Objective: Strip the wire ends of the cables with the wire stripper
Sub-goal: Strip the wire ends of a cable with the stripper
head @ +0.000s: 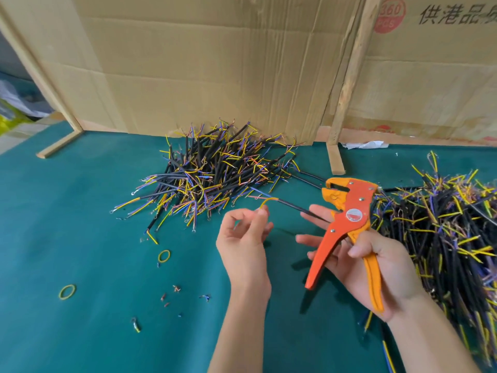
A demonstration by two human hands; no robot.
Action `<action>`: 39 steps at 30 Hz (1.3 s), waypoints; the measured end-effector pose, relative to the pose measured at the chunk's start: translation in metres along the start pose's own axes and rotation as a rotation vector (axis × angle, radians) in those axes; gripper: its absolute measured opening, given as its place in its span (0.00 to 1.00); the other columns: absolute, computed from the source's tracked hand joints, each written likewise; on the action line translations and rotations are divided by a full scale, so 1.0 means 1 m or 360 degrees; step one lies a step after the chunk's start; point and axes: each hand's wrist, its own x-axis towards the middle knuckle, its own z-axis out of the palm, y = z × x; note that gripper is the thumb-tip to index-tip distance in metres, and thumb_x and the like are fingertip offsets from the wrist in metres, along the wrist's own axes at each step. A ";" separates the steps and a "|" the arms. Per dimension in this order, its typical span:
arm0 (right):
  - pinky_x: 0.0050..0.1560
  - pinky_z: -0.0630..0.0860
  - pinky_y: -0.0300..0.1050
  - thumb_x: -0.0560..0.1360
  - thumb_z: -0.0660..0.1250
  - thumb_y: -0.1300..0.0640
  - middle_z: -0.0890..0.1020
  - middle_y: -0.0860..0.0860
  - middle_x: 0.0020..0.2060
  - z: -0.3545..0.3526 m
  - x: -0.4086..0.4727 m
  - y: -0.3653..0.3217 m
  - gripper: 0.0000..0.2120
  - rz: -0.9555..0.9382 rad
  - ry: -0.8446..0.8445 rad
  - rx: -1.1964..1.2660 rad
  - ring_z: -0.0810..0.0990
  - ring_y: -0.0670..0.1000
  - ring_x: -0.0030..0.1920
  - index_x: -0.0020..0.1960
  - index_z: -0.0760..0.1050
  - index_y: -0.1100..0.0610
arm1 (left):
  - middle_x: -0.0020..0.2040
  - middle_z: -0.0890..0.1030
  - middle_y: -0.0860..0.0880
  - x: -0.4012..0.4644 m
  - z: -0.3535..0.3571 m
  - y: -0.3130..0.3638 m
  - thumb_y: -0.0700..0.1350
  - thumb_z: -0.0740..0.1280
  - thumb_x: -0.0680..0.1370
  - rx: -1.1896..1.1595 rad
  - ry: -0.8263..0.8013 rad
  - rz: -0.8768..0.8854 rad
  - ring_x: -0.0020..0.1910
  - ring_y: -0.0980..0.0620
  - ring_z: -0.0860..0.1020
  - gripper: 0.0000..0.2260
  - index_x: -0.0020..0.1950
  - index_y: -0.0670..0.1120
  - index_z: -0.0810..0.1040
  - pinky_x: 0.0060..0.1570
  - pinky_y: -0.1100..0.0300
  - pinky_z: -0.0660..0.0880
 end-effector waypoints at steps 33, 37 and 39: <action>0.49 0.83 0.49 0.59 0.58 0.65 0.79 0.57 0.68 -0.001 -0.004 -0.012 0.36 -0.0104 0.0090 0.0005 0.84 0.63 0.55 0.68 0.75 0.66 | 0.54 0.78 0.48 -0.014 0.002 -0.007 0.43 0.70 0.75 0.1649 -0.0017 0.1340 0.57 0.45 0.73 0.10 0.56 0.45 0.79 0.62 0.59 0.64; 0.48 0.83 0.53 0.60 0.57 0.67 0.80 0.66 0.63 0.005 -0.001 -0.006 0.34 -0.0005 0.0019 0.0005 0.83 0.65 0.52 0.66 0.78 0.66 | 0.50 0.81 0.49 -0.021 0.009 -0.014 0.32 0.68 0.73 0.1743 -0.0579 0.1124 0.50 0.45 0.79 0.19 0.60 0.47 0.84 0.52 0.49 0.76; 0.49 0.82 0.56 0.61 0.57 0.67 0.80 0.69 0.61 0.006 0.000 -0.005 0.34 0.0008 0.0009 0.0006 0.82 0.66 0.53 0.66 0.78 0.66 | 0.47 0.80 0.50 -0.021 0.009 -0.014 0.31 0.67 0.71 0.1792 -0.0517 0.1002 0.45 0.45 0.79 0.20 0.57 0.50 0.85 0.43 0.48 0.77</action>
